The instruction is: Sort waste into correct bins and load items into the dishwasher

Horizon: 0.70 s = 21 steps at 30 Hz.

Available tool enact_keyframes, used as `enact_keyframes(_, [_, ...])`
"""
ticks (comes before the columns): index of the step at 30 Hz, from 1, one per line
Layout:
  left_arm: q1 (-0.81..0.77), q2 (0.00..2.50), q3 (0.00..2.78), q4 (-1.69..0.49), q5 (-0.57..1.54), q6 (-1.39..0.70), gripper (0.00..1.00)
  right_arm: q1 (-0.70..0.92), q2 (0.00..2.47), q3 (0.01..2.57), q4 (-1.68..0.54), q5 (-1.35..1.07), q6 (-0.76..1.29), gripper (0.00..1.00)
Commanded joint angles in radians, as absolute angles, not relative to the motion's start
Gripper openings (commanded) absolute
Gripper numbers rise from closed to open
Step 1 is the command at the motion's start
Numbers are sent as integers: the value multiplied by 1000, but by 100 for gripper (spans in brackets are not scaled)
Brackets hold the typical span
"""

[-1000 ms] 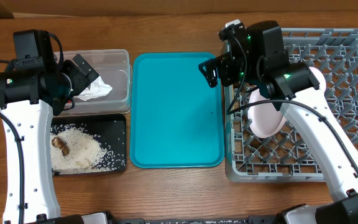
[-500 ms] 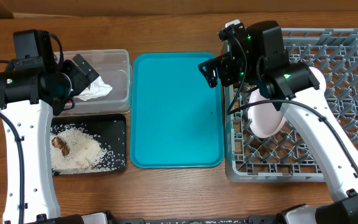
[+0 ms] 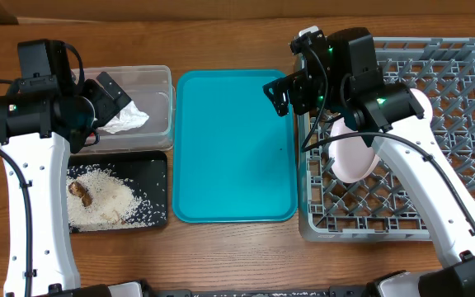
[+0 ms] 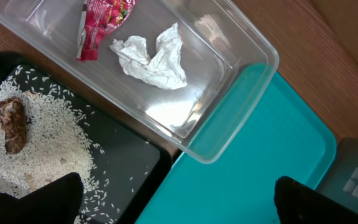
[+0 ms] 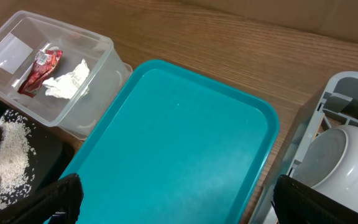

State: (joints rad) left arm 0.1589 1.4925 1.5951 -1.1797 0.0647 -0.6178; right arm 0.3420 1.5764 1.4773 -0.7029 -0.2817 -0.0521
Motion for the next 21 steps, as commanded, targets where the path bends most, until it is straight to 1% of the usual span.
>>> enact_keyframes(1, [162, 1500, 1598, -1178, 68, -599, 100, 341, 1567, 1505, -696, -290, -48, 100])
enact_keyframes(5, [162, 1500, 1598, -1177, 68, -599, 100, 341, 1559, 1502, -729, -221, -51, 100])
enact_keyframes(12, [162, 1500, 1598, -1178, 68, -599, 100, 341, 1500, 1498, -774, -218, -52, 100])
enact_keyframes(21, [162, 1500, 1598, -1177, 68, -599, 100, 341, 1233, 1491, -739, -80, -78, 100])
